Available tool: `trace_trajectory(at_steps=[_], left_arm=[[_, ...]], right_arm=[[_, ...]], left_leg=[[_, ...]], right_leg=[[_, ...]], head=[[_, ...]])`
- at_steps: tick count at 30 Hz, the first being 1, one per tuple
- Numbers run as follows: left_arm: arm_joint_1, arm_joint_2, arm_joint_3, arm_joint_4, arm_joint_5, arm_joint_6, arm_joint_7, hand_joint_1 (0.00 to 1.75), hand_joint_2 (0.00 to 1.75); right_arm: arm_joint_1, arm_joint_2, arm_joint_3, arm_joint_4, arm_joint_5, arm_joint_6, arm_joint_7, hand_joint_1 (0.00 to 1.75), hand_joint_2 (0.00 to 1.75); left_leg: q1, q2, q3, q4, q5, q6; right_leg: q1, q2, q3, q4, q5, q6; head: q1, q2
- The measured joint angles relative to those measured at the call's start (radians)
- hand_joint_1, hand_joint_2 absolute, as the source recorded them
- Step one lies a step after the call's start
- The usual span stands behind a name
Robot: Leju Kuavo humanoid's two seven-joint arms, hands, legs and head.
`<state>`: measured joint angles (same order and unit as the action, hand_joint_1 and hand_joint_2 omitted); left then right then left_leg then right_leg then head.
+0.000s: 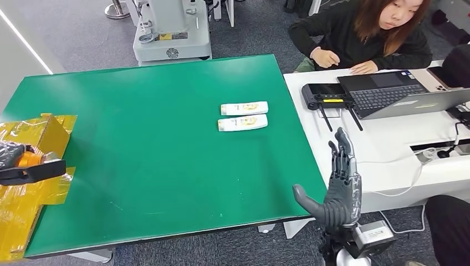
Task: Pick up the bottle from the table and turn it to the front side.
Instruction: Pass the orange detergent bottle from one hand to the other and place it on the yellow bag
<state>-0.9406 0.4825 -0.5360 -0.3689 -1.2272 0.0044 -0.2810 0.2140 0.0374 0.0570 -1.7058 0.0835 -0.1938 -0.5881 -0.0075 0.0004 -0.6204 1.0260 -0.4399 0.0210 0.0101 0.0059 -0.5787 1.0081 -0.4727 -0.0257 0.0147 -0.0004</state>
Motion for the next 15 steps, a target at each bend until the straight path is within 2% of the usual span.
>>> trace_trajectory(at_steps=[10, 15], left_arm=[[0.127, 0.0, 0.001, 0.011, 0.026, 0.032, -0.029, 1.75, 1.75], [0.139, -0.038, 0.001, 0.011, 0.017, 0.048, -0.05, 1.75, 1.75]], right_arm=[[0.044, 0.0, -0.002, -0.044, 0.032, 0.009, 0.033, 0.0, 1.75], [0.061, 0.0, -0.002, -0.075, 0.035, 0.003, 0.05, 0.0, 1.75]], left_leg=[[0.0, 0.0, 0.0, 0.0, 0.0, 0.0], [-0.001, -0.003, 0.001, 0.0, 0.0, 0.0]], right_leg=[[0.0, 0.0, 0.0, 0.0, 0.0, 0.0], [-0.001, -0.003, 0.001, 0.0, -0.001, 0.0]], head=[[0.0, 0.0], [0.0, 0.0]])
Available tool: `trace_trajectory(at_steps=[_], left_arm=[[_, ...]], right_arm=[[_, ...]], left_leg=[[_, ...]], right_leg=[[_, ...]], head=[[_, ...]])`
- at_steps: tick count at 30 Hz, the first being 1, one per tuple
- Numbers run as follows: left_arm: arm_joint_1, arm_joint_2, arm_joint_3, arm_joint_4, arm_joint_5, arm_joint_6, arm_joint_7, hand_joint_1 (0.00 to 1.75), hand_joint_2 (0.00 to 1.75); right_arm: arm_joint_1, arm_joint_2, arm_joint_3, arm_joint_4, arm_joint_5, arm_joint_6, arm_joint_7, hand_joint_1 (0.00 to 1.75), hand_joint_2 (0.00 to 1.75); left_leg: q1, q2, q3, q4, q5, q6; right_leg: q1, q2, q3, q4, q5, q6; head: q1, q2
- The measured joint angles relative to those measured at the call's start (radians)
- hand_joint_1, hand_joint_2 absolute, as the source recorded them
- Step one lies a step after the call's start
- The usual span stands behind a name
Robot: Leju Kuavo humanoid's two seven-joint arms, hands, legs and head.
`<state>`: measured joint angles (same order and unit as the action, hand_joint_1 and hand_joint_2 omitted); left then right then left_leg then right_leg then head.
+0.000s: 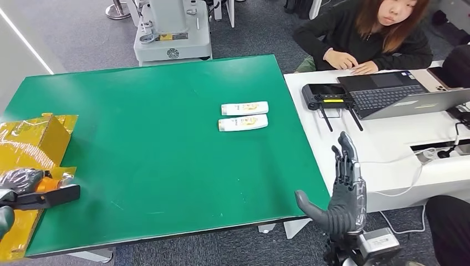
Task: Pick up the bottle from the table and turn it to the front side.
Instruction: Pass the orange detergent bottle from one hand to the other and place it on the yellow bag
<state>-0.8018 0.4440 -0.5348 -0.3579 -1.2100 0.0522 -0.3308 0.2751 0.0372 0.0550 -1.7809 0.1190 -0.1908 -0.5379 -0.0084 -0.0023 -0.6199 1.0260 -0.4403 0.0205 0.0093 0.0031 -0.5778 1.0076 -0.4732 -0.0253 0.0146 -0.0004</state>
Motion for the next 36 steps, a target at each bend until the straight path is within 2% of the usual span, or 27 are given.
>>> trace_trajectory(at_steps=[9, 13, 17, 20, 29, 36], left_arm=[[0.02, -0.149, 0.0, 0.0, 0.001, 0.11, -0.07, 1.75, 1.75], [0.02, -0.213, 0.0, 0.0, 0.003, 0.113, -0.092, 0.0, 1.75], [0.015, -0.267, 0.0, 0.0, 0.015, 0.082, -0.085, 0.0, 1.75], [0.012, -0.287, 0.0, 0.0, 0.036, 0.065, -0.072, 0.0, 1.75], [0.01, -0.301, 0.011, 0.0, 0.072, 0.044, -0.037, 0.0, 1.75], [0.014, -0.32, 0.014, 0.0, 0.072, 0.064, -0.017, 0.0, 1.75]], right_arm=[[0.012, 0.0, 0.016, -0.047, 0.055, 0.001, 0.052, 0.0, 1.75], [0.001, 0.0, 0.028, -0.046, 0.06, 0.005, 0.066, 0.0, 1.75], [-0.023, 0.0, 0.034, -0.031, 0.066, 0.007, 0.079, 0.0, 1.75], [-0.033, -0.002, 0.036, -0.02, 0.066, 0.009, 0.086, 0.0, 1.75], [-0.05, -0.005, 0.036, 0.023, 0.066, 0.028, 0.098, 0.0, 1.75], [-0.06, -0.009, 0.035, 0.048, 0.07, 0.044, 0.104, 0.0, 1.75]], left_leg=[[-0.001, -0.012, 0.008, 0.0, 0.0, 0.0], [-0.001, -0.013, 0.011, 0.0, 0.001, 0.0], [-0.001, -0.013, 0.013, 0.0, 0.003, 0.0], [-0.001, -0.012, 0.013, 0.0, 0.004, 0.0], [-0.001, -0.012, 0.013, -0.001, 0.004, -0.001], [-0.001, -0.013, 0.013, -0.001, 0.004, -0.001]], right_leg=[[-0.001, -0.013, 0.011, 0.0, -0.002, 0.001], [-0.001, -0.013, 0.014, 0.0, -0.002, 0.0], [-0.001, -0.013, 0.015, 0.0, -0.001, 0.0], [-0.001, -0.013, 0.015, 0.001, 0.0, 0.0], [-0.001, -0.012, 0.015, 0.001, -0.001, 0.0], [-0.001, -0.014, 0.015, 0.001, -0.001, 0.0]], head=[[0.0, 0.0], [0.0, 0.0], [0.0, 0.0], [0.0, 0.0], [0.0, 0.0], [0.0, 0.0]])
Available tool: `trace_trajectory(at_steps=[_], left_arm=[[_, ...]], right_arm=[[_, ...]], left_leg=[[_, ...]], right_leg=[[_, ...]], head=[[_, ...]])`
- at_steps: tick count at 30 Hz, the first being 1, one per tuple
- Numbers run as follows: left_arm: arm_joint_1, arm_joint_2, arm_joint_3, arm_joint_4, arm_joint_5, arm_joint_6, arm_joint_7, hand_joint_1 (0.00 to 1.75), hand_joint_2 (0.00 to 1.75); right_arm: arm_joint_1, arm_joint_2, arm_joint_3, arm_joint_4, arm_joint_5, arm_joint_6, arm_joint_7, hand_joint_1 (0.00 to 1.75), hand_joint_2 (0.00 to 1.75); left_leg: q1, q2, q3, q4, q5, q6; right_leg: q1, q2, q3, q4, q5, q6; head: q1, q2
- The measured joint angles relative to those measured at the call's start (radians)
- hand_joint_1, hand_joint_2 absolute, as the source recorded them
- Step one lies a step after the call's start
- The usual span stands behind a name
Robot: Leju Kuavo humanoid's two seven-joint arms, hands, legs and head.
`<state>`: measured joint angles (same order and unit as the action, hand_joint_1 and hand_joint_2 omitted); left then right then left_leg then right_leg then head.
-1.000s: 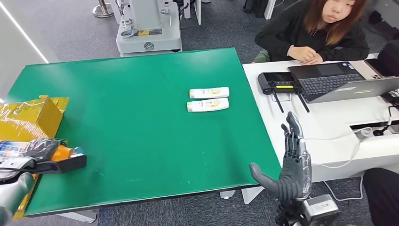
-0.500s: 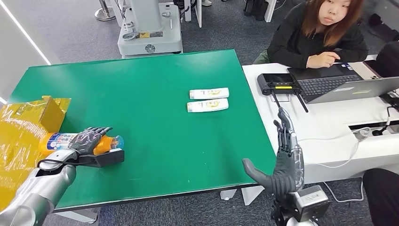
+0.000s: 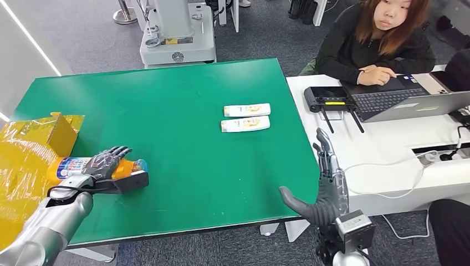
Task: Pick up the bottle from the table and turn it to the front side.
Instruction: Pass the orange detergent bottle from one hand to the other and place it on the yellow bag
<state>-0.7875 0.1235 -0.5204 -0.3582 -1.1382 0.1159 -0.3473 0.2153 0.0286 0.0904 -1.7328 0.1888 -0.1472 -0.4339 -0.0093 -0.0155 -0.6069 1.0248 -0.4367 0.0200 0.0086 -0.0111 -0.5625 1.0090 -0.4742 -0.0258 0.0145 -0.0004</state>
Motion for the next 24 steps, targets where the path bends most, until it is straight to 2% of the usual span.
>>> trace_trajectory(at_steps=[4, 8, 16, 18, 22, 24], left_arm=[[0.01, -0.002, 0.008, 0.0, 0.003, 0.033, 0.018, 0.0, 1.75], [0.034, 0.001, 0.031, 0.0, 0.027, 0.108, 0.032, 0.0, 1.75], [0.147, -0.027, 0.163, -0.027, 0.15, 0.397, 0.042, 0.0, 1.75], [0.177, -0.045, 0.199, -0.05, 0.178, 0.448, 0.017, 0.0, 1.75], [0.228, -0.087, 0.269, -0.11, 0.268, 0.493, -0.085, 0.0, 1.75], [0.254, -0.111, 0.3, -0.16, 0.239, 0.528, -0.088, 0.0, 1.75]], right_arm=[[0.001, 0.0, 0.0, 0.005, 0.008, 0.01, 0.001, 0.0, 1.75], [0.003, 0.0, 0.0, 0.019, 0.022, 0.018, -0.002, 0.0, 1.75], [-0.013, -0.001, 0.026, 0.087, 0.022, 0.012, -0.022, 0.0, 1.75], [-0.025, -0.003, 0.038, 0.111, 0.014, 0.001, -0.03, 0.0, 1.75], [-0.045, -0.014, 0.057, 0.149, -0.005, -0.022, -0.039, 0.0, 1.75], [-0.055, -0.02, 0.067, 0.166, -0.014, -0.034, -0.044, 0.0, 1.75]], left_leg=[[0.0, -0.001, 0.0, 0.0, 0.001, -0.001], [0.0, -0.001, 0.0, 0.0, 0.001, -0.001], [0.0, 0.002, 0.0, 0.0, 0.001, -0.002], [0.0, 0.002, -0.001, 0.0, 0.001, -0.002], [0.0, 0.002, -0.004, 0.0, 0.001, -0.002], [0.0, 0.002, -0.005, 0.0, 0.0, -0.002]], right_leg=[[0.0, 0.0, 0.0, 0.0, 0.0, 0.0], [0.0, 0.0, 0.0, 0.0, 0.0, 0.0], [0.0, 0.002, -0.001, 0.0, 0.0, 0.0], [0.0, 0.003, -0.003, 0.0, 0.0, 0.0], [0.0, 0.004, -0.005, 0.0, 0.0, 0.0], [0.0, 0.004, -0.006, 0.0, 0.0, 0.0]], head=[[0.0, 0.0], [0.0, 0.0], [0.0, 0.0], [0.0, 0.0], [0.0, 0.0], [0.0, 0.0]])
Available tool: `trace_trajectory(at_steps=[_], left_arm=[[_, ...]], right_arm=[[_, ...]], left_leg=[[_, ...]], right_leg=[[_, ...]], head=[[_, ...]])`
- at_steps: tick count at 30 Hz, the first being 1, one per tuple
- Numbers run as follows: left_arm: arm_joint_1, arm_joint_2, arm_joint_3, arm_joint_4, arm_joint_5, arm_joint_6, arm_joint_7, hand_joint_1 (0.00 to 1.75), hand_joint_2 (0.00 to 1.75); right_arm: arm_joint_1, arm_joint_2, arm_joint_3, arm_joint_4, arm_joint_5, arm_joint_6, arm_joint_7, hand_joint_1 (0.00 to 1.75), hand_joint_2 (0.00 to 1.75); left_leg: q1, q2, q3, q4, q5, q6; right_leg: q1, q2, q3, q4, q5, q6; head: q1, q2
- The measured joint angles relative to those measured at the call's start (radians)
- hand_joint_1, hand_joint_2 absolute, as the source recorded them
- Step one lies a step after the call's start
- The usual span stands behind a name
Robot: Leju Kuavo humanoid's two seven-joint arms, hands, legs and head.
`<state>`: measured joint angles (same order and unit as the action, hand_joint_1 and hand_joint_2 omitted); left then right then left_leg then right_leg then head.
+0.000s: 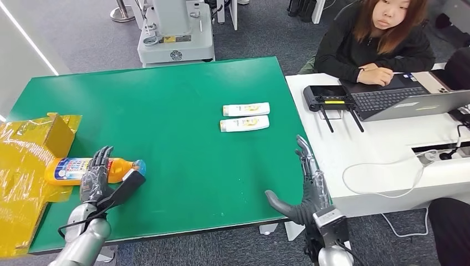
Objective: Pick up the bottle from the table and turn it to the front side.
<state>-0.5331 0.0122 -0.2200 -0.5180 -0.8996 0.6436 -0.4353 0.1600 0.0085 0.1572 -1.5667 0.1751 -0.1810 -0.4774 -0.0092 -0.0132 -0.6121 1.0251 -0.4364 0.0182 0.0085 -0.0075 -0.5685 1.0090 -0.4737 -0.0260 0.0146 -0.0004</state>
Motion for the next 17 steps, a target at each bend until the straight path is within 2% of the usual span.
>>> trace_trajectory(at_steps=[4, 7, 11, 14, 17], left_arm=[[0.061, -0.048, 0.066, -0.14, -0.226, 0.046, 0.074, 0.0, 1.75], [0.085, -0.084, 0.112, -0.198, -0.24, 0.049, 0.056, 0.0, 1.75], [0.1, -0.13, 0.167, -0.239, -0.133, 0.049, -0.043, 0.0, 1.75], [0.106, -0.157, 0.187, -0.259, 0.026, 0.044, -0.125, 0.0, 1.75], [0.128, -0.172, 0.183, -0.31, 0.188, 0.0, -0.193, 0.0, 1.75]], right_arm=[[-0.018, -0.01, 0.018, 0.031, -0.008, -0.014, -0.004, 0.0, 1.75], [-0.027, -0.013, 0.026, 0.049, -0.009, -0.025, -0.005, 0.0, 1.75], [-0.03, -0.015, 0.028, 0.059, -0.018, -0.041, -0.005, 0.0, 1.75], [-0.028, -0.017, 0.028, 0.06, -0.022, -0.057, -0.005, 0.0, 1.75], [-0.021, -0.02, 0.028, 0.057, -0.03, -0.071, -0.007, 0.0, 1.75]], left_leg=[[0.0, 0.001, -0.001, 0.0, -0.001, 0.001], [0.0, 0.001, -0.001, 0.0, -0.002, 0.001], [0.0, 0.001, -0.001, 0.0, -0.002, 0.001], [0.0, 0.001, -0.001, 0.0, -0.002, 0.001], [0.0, 0.002, -0.001, 0.0, -0.002, 0.001]], right_leg=[[0.0, 0.001, -0.001, 0.0, 0.0, 0.0], [0.0, 0.001, -0.001, 0.0, 0.0, 0.0], [0.0, 0.001, -0.002, 0.0, 0.0, 0.0], [0.0, 0.001, -0.002, 0.0, 0.0, 0.0], [0.0, 0.002, -0.002, 0.0, 0.0, 0.0]], head=[[0.0, 0.0], [0.0, 0.0], [0.0, 0.0], [0.0, 0.0], [0.0, 0.0]])
